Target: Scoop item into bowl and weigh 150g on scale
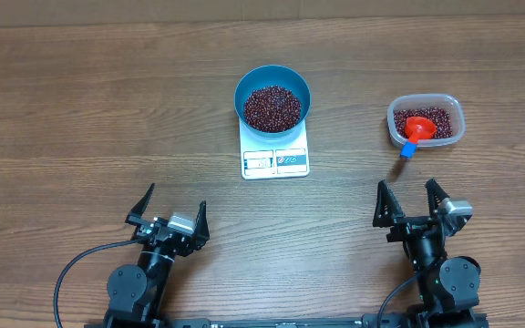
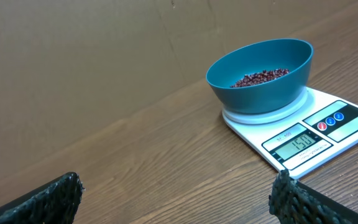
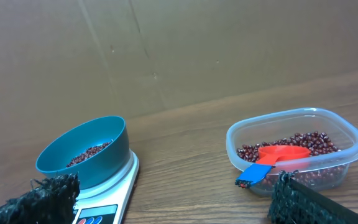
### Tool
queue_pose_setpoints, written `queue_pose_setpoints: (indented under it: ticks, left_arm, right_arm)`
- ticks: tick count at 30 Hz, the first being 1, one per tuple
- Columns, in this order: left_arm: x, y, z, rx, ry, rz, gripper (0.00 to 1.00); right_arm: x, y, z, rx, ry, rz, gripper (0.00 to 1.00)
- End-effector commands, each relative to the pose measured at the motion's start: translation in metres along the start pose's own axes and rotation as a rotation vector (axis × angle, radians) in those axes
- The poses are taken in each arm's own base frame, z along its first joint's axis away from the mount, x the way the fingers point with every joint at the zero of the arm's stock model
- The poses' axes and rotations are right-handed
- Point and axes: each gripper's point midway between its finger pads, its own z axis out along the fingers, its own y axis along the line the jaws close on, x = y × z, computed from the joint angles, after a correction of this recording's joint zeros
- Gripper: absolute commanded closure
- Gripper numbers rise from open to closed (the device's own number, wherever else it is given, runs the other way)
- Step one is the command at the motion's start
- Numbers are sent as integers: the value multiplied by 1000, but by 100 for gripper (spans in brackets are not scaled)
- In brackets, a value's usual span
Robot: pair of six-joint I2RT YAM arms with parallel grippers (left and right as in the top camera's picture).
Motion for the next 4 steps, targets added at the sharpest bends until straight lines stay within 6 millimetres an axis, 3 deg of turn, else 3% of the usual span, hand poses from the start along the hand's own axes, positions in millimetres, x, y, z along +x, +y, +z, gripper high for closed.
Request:
queue_pose_setpoints:
  ticks: [1,4]
  left_arm:
    - [1,0,0,-1,-2,9,0]
    - [1,0,0,-1,-2,9,0]
  right_arm:
    - [2,-2,0,8,-3,0,0]
    - [2,-2,0,8,-3,0,0]
